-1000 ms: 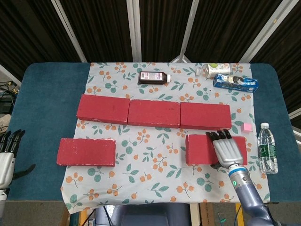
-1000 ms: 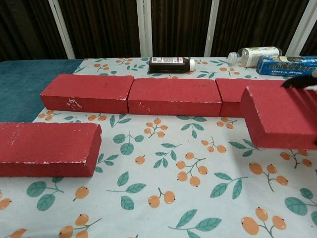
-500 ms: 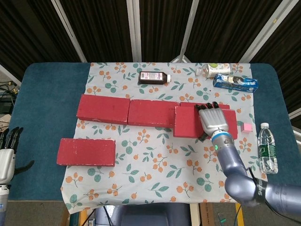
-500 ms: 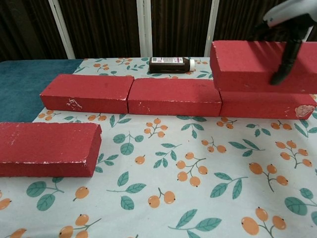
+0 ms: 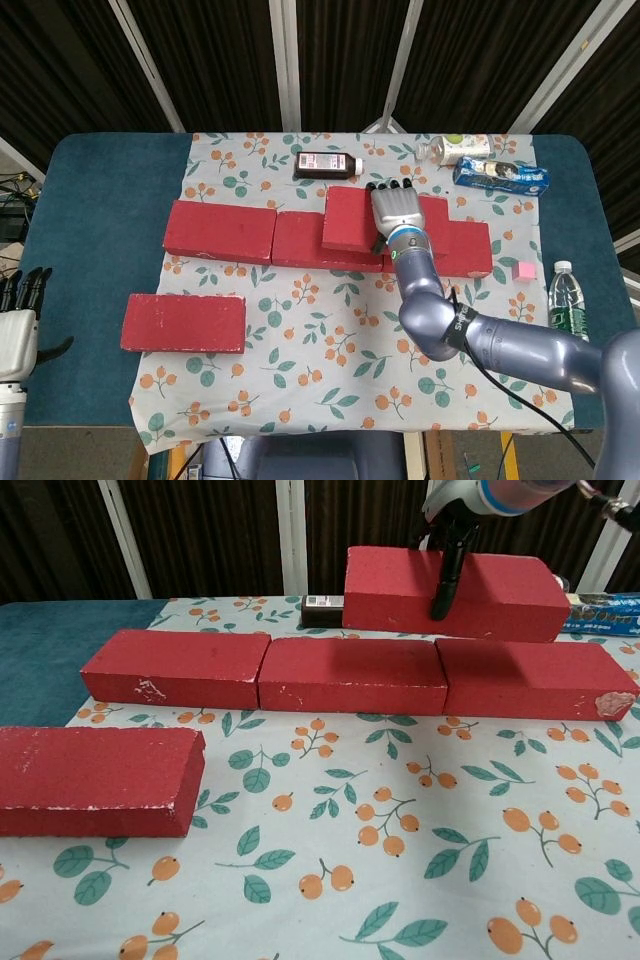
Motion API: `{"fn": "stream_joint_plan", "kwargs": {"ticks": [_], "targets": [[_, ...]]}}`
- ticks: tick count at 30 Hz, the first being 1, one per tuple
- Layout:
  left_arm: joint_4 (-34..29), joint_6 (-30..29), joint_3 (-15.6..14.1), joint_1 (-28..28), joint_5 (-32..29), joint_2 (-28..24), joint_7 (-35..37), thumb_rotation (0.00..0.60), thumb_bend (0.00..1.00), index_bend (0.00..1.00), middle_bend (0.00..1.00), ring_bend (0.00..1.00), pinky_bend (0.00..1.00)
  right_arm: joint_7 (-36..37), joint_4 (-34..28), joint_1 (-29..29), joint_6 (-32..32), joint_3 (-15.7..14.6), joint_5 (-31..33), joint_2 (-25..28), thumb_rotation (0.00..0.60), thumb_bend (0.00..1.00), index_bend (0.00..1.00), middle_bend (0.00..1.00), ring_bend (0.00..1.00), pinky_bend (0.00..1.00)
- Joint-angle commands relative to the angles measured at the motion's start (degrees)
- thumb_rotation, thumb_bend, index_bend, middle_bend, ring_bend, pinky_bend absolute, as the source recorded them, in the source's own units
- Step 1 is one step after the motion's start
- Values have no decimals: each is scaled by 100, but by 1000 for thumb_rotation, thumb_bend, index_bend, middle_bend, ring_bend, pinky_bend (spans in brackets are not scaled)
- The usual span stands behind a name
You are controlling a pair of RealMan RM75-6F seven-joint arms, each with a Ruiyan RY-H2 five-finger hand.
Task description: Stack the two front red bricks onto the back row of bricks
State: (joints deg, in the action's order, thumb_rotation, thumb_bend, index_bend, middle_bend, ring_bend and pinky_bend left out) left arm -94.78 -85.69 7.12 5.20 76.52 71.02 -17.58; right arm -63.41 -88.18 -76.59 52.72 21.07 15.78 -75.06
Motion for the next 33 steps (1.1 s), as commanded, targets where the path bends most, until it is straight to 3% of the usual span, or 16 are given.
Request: {"fn": "stream_joint_plan", "kwargs": {"ticks": [1,14,33], "targets": [[25,-8,16,7,-28,22,-21,600,0,72,63,0,46,-65,390,-113,-235,-148,49,-305,600,25,470,331,107,0],[63,-1,30,39,-96,75,-71,600,0,72,63,0,46,-43,929,-200,-499,-334,58,-645,600,25,474,331,107,0],[38,-73,-3,32,-53,78,-103,600,0,72,63,0,46,30,1096,-178,-683,-568,29,-682,600,26,474,331,107,0]]}}
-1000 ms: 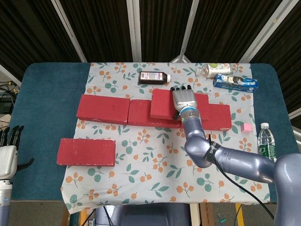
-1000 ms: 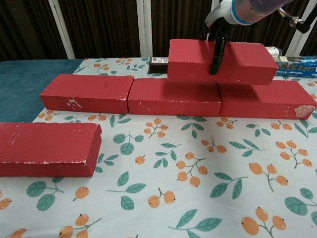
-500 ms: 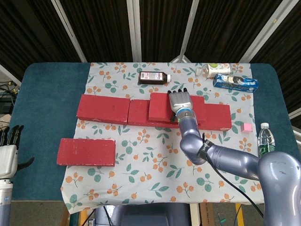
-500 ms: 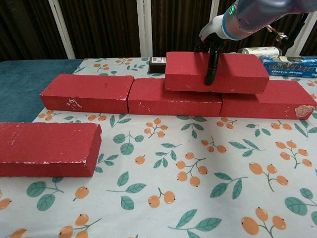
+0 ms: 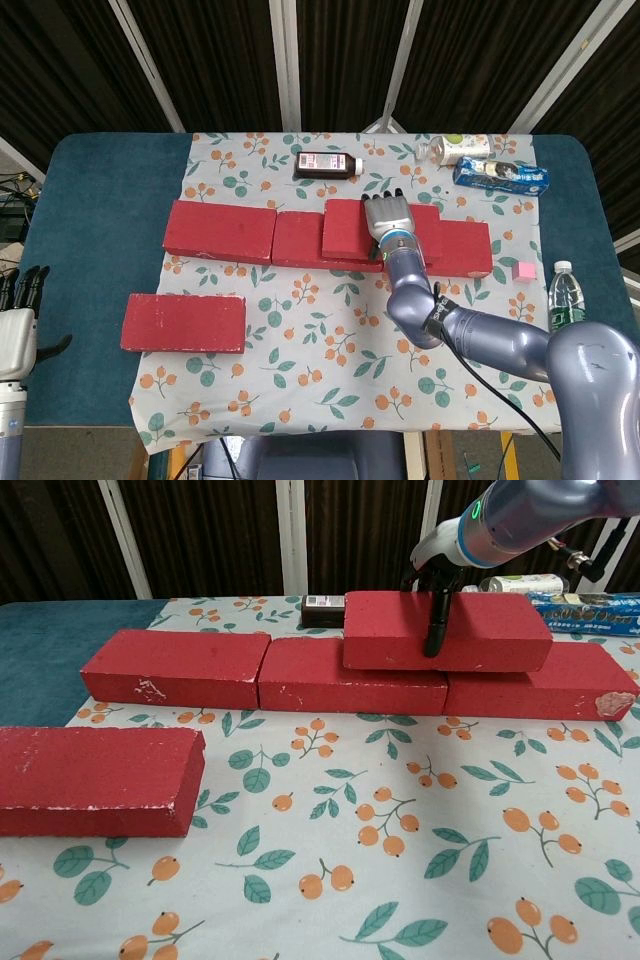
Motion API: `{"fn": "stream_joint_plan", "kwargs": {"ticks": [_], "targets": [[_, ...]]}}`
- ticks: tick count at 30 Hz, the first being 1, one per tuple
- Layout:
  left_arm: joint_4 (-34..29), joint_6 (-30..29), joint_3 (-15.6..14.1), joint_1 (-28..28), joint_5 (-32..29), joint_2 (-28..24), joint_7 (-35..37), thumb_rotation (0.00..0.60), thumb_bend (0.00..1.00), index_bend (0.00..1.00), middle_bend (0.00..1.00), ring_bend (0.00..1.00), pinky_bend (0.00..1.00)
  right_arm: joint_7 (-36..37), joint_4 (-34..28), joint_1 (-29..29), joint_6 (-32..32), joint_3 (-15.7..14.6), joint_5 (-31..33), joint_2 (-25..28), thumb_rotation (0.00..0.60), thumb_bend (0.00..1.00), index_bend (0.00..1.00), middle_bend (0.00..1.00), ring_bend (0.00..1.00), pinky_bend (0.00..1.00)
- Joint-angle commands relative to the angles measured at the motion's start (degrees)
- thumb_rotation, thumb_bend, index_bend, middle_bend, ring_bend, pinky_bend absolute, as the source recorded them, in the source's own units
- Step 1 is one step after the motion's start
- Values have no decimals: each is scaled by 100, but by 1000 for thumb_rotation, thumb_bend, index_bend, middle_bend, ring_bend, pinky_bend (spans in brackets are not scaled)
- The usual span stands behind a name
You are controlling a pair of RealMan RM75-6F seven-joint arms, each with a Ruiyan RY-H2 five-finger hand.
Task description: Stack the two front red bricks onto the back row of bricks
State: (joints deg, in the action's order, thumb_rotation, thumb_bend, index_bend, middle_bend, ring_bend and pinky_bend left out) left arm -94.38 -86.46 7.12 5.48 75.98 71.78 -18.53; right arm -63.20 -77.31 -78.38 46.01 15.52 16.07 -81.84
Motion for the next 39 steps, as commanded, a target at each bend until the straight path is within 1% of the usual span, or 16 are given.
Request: {"fn": "stream_joint_plan", "kwargs": {"ticks": [1,13,31,36,39], "targets": [[-2,4,-7,7,4,6,-16,600,0,72,63,0,46,15,18,-1,-23,-27,0,-9,600,25,474,331,107,0],[0,1,-12,20,-20,30,-67,600,0,72,63,0,46,109,229,19,-208,-174,10,-134,600,25,474,331,107,0],[46,20,-24,50,-43,74,-157,600,0,72,63,0,46,240,350,13,-340,-311,-17,-198,600,25,474,330,107,0],[55,28,-22,58,-56,81,-163,600,0,72,63,0,46,342,396,15,-305,-298,-93,-237,600,25,460,289,84,0],[59,30,-23,58,-64,80,-164,600,0,72,63,0,46,385,392,19,-278,-303,-130,-252,600,25,395,243,56,0]]}}
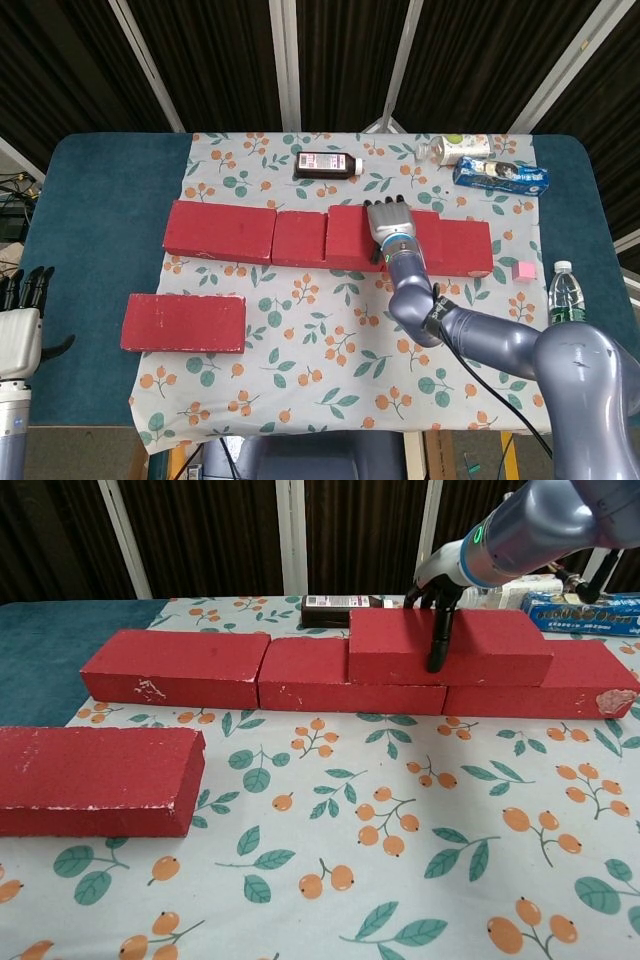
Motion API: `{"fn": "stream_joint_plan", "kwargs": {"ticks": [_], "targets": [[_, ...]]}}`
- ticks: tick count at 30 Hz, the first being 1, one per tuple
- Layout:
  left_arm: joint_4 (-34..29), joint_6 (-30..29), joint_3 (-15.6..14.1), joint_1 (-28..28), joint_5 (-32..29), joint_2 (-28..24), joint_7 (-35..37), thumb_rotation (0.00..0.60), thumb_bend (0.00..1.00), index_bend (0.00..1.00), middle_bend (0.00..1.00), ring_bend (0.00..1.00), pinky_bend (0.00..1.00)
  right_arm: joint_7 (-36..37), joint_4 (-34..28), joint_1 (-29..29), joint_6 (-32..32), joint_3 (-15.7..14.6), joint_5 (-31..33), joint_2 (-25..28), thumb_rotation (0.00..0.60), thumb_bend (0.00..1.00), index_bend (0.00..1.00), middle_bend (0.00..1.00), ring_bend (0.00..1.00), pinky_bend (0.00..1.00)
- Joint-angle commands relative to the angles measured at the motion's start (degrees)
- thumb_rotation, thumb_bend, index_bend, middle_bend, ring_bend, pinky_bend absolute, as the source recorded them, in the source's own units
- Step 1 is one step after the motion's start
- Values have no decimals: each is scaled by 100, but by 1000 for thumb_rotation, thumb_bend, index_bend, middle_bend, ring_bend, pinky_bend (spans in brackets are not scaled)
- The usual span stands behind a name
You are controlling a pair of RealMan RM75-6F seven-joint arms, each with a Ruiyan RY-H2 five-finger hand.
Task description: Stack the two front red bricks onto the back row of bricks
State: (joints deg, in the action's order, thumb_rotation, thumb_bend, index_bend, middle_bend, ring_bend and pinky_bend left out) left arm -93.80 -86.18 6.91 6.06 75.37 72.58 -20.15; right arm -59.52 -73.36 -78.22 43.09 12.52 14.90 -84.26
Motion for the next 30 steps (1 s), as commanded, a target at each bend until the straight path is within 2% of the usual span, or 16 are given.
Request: {"fn": "stream_joint_plan", "kwargs": {"ticks": [1,6,15,23,30], "targets": [[2,4,-3,1,-3,-1,1,600,0,72,63,0,46,16,-12,1,15,-12,-5,-8,600,25,376,227,46,0],[1,1,-6,1,-1,-6,8,600,0,72,63,0,46,-40,-45,-36,19,-53,121,9,600,25,261,137,3,0],[4,12,-12,8,-12,-2,-1,600,0,72,63,0,46,-165,-81,-125,107,-84,384,23,600,25,99,25,0,0],[1,-12,-1,5,-33,5,-8,600,0,57,63,0,46,-241,-96,-162,152,-39,533,40,600,24,11,0,0,0],[3,-32,9,1,-53,12,-23,600,0,57,63,0,46,-199,-127,-145,192,21,488,62,600,25,0,0,0,0]]}}
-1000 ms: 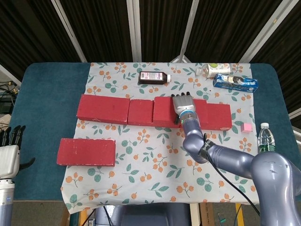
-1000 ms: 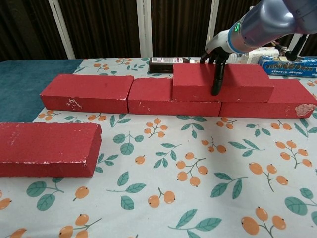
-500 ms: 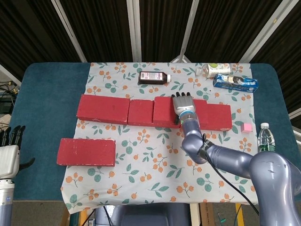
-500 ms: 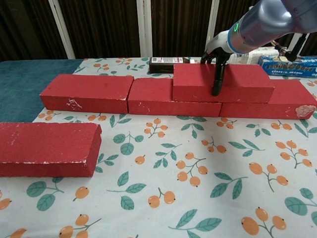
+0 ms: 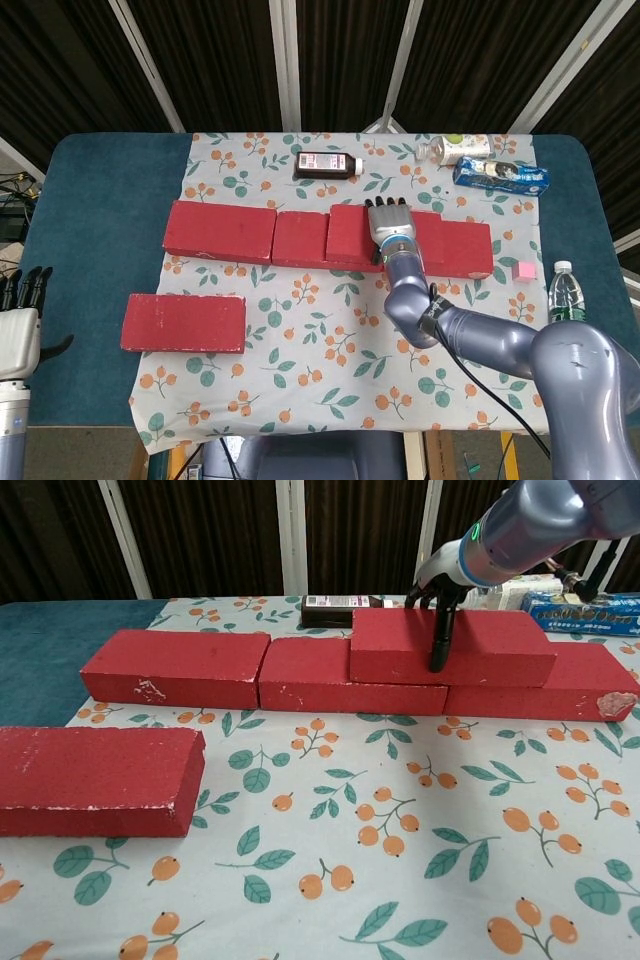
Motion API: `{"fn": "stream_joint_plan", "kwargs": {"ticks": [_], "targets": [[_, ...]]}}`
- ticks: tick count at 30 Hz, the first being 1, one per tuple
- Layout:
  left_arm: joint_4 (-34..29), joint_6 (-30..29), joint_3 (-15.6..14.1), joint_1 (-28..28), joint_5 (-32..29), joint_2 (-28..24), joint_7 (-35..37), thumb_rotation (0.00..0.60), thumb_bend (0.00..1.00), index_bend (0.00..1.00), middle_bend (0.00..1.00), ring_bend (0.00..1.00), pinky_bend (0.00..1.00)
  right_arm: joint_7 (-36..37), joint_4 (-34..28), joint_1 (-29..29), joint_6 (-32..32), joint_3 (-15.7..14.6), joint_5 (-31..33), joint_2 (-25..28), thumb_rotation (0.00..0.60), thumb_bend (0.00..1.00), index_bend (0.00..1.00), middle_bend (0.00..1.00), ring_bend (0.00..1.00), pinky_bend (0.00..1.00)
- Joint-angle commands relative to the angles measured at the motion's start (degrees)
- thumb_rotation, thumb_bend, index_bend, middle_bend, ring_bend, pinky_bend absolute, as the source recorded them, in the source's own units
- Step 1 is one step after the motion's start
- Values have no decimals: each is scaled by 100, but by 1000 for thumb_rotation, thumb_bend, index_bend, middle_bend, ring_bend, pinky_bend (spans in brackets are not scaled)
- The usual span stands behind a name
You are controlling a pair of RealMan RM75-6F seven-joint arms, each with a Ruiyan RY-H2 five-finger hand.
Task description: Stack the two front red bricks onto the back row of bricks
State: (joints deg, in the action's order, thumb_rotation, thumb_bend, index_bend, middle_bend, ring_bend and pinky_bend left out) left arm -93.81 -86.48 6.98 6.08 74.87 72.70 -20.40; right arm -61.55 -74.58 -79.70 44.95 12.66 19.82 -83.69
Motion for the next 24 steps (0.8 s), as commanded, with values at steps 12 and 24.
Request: {"fn": "stream_joint_plan", "kwargs": {"ticks": [12,24], "targets": [[-15,-11,-1,-8,-8,-12,33,600,0,57,63,0,46,-193,-334,-41,113,13,163,232,600,24,0,0,0,0],[-15,-79,-12,-27,77,-26,123,600,0,52,55,0,46,580,-1805,215,519,506,-1050,1114,600,23,0,0,0,0]]}}
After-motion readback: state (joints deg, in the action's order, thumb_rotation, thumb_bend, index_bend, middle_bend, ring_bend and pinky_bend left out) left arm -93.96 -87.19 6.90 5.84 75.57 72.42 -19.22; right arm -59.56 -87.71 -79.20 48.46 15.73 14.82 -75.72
